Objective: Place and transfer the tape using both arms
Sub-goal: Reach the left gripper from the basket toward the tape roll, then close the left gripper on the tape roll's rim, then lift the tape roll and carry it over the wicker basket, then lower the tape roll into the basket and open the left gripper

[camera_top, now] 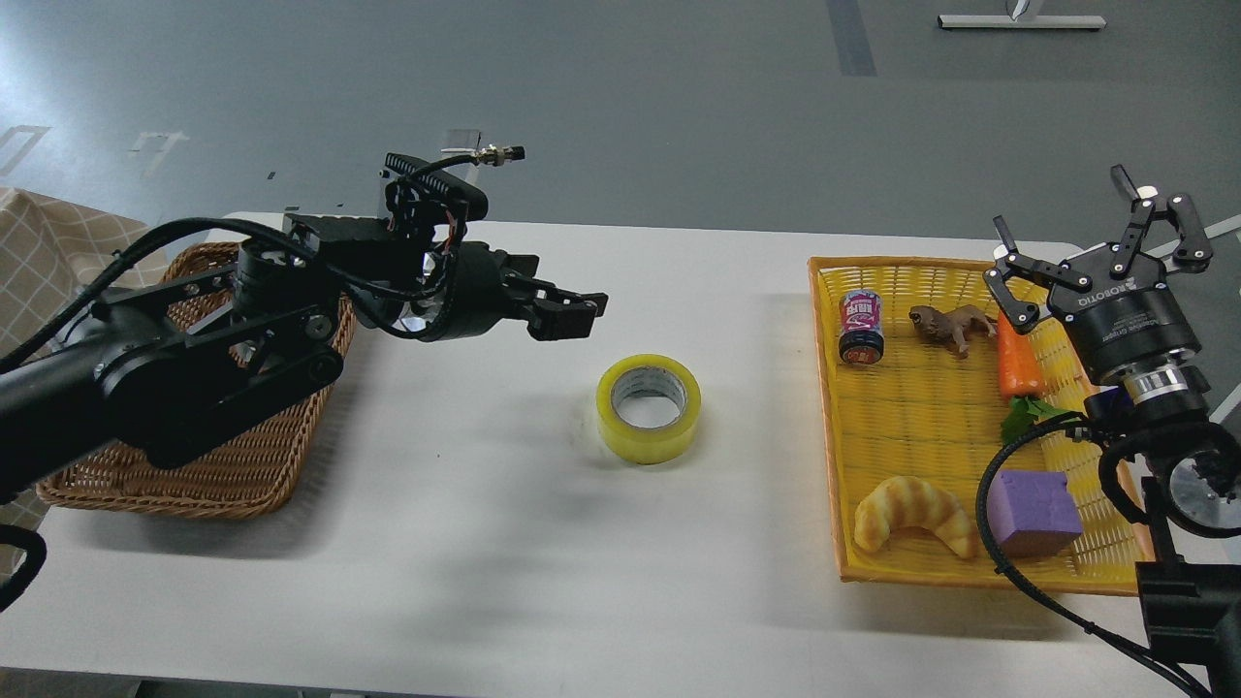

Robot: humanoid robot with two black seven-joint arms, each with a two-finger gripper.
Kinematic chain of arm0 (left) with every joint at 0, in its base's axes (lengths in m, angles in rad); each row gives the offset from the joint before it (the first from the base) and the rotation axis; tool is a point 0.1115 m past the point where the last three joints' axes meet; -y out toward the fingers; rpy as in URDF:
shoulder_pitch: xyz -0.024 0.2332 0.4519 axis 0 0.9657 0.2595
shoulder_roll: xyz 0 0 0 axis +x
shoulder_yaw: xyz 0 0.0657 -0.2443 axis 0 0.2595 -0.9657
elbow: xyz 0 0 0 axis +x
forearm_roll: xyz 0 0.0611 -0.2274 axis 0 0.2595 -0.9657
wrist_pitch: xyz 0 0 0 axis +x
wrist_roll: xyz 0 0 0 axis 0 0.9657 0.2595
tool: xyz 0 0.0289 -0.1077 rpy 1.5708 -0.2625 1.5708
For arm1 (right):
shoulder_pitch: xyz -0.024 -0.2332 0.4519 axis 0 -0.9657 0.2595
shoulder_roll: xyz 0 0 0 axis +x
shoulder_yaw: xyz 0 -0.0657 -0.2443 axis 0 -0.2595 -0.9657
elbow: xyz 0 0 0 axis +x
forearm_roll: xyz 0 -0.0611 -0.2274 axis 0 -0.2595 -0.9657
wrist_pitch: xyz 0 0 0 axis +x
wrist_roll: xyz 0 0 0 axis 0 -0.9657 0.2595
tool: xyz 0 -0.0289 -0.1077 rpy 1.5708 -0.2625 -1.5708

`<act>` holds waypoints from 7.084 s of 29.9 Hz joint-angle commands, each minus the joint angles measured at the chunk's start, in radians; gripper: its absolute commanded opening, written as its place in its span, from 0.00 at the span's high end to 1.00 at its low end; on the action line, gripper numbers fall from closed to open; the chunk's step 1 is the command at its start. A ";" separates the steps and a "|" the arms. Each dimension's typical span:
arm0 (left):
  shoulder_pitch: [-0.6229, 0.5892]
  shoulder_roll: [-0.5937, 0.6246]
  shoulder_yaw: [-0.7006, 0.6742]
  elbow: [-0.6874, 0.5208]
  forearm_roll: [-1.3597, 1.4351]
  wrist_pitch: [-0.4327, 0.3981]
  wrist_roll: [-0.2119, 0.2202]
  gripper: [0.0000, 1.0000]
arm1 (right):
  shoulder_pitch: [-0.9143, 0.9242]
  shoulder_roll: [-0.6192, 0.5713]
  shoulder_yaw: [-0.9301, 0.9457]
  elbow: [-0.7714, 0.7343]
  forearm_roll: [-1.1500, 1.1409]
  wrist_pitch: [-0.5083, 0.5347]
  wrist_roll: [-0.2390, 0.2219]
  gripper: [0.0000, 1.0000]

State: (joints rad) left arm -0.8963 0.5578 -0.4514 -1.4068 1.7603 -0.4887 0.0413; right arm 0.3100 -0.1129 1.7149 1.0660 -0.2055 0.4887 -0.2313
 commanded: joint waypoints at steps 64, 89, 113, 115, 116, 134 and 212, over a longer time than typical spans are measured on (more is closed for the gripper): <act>-0.030 -0.332 0.201 0.370 -0.012 0.000 0.086 0.25 | 0.003 0.001 0.028 0.003 0.002 0.000 0.001 0.00; -0.137 -0.271 0.232 0.354 -0.021 0.000 0.023 1.00 | 0.006 0.009 0.037 0.006 0.002 0.000 0.001 0.00; -0.280 0.180 0.234 0.296 -0.084 0.000 -0.021 1.00 | 0.031 0.012 0.040 0.009 0.003 0.000 0.001 0.00; -0.267 0.243 0.237 0.298 -0.084 0.000 -0.035 1.00 | 0.029 0.012 0.038 0.006 0.003 0.000 0.001 0.00; -0.257 0.258 0.235 0.298 -0.084 0.000 -0.035 1.00 | 0.029 0.013 0.038 0.006 0.003 0.000 0.001 0.00; -0.084 0.479 0.235 0.316 -0.156 0.000 -0.063 1.00 | 0.035 0.029 0.029 0.005 0.003 0.000 0.001 0.00; -0.015 0.478 0.180 0.387 -0.702 0.036 -0.083 0.31 | 0.035 0.029 0.032 0.015 0.002 0.000 0.001 0.00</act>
State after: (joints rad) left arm -0.8619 1.0405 -0.2499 -1.0197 1.1769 -0.4529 -0.0311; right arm 0.3430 -0.0843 1.7439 1.0816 -0.2028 0.4887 -0.2301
